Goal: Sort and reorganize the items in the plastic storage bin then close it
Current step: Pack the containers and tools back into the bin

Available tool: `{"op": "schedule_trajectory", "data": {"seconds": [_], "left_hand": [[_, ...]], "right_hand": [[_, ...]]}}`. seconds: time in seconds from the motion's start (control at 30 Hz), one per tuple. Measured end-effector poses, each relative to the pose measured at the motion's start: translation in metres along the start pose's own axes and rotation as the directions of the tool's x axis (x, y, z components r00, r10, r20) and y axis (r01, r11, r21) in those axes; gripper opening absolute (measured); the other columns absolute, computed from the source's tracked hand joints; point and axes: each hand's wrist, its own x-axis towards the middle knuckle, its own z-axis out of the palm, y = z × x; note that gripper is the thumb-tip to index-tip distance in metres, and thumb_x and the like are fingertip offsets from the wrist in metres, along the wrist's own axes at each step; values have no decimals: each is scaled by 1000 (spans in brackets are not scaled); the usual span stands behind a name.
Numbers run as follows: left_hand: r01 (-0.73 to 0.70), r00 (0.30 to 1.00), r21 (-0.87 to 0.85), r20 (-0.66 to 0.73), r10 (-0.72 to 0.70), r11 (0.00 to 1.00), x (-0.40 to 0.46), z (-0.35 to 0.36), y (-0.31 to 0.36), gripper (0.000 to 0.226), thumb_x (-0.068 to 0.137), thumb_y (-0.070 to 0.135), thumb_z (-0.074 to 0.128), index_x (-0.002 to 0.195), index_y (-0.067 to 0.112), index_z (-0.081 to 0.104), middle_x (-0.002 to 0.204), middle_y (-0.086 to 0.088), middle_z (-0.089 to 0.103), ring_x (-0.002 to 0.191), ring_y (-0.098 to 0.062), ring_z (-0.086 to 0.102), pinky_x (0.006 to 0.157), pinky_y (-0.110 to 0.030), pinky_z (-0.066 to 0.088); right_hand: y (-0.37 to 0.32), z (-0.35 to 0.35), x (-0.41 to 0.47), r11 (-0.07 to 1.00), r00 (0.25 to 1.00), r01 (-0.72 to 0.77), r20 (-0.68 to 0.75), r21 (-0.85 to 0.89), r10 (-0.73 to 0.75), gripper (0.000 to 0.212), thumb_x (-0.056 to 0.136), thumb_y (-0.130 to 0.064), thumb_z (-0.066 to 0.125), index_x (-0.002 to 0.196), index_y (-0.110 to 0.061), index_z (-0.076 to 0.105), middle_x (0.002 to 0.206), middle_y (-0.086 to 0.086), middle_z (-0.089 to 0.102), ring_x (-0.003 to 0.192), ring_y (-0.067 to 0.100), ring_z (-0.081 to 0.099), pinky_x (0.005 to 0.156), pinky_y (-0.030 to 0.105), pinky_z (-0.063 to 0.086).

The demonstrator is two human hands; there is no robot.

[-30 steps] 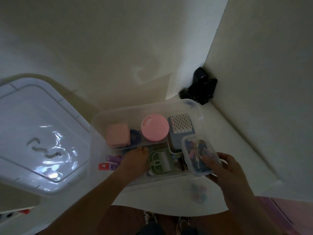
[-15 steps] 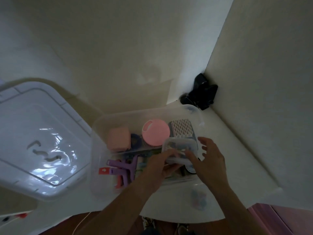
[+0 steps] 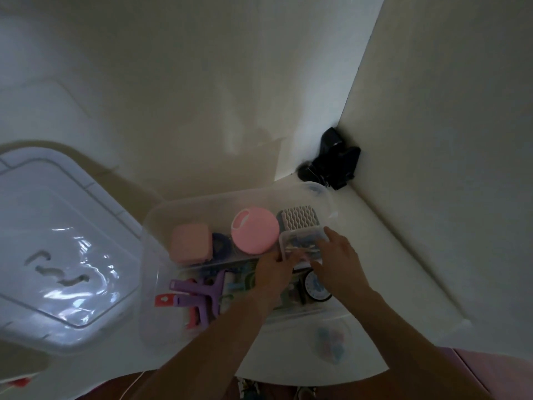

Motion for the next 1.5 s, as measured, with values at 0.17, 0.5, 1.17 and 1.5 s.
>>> {"op": "schedule_trajectory", "data": {"seconds": [0.17, 0.5, 1.17, 1.5], "left_hand": [[-30, 999, -61, 11, 31, 998, 4, -2, 2, 30, 84, 33, 78, 109, 17, 74, 99, -3, 76, 90, -24, 69, 82, -41, 58], [7, 1000, -215, 5, -6, 977, 3, 2, -2, 27, 91, 20, 72, 108, -1, 69, 97, -22, 70, 64, -19, 60, 61, -26, 54], [26, 975, -475, -181, -127, 880, 0, 22, 13, 11, 86, 5, 75, 79, 10, 68, 73, -5, 67, 73, -20, 64, 83, -42, 57], [-99, 984, -544, -179, 1, 833, 1, 37, 33, 32, 92, -10, 56, 121, 1, 64, 104, -5, 70, 84, -16, 67, 66, -17, 56]], "right_hand": [[-2, -4, 4, 998, 1000, 16, 6, -55, -16, 38, 92, -30, 59, 125, -12, 60, 131, 7, 51, 119, 27, 47, 94, 33, 46], [-43, -13, 109, 962, 991, -58, 102, -267, 88, 41, 89, -52, 53, 94, -13, 66, 93, 2, 66, 86, 21, 66, 74, 29, 51], [-15, -50, 62, 945, 909, -207, -308, 251, 281, 73, 68, -62, 72, 125, -21, 50, 111, 2, 63, 102, 24, 59, 81, 39, 52], [9, -42, 4, 906, 937, -253, -146, 339, 317, 78, 67, -60, 74, 132, -27, 48, 116, -2, 66, 101, 19, 65, 88, 42, 55]]}}
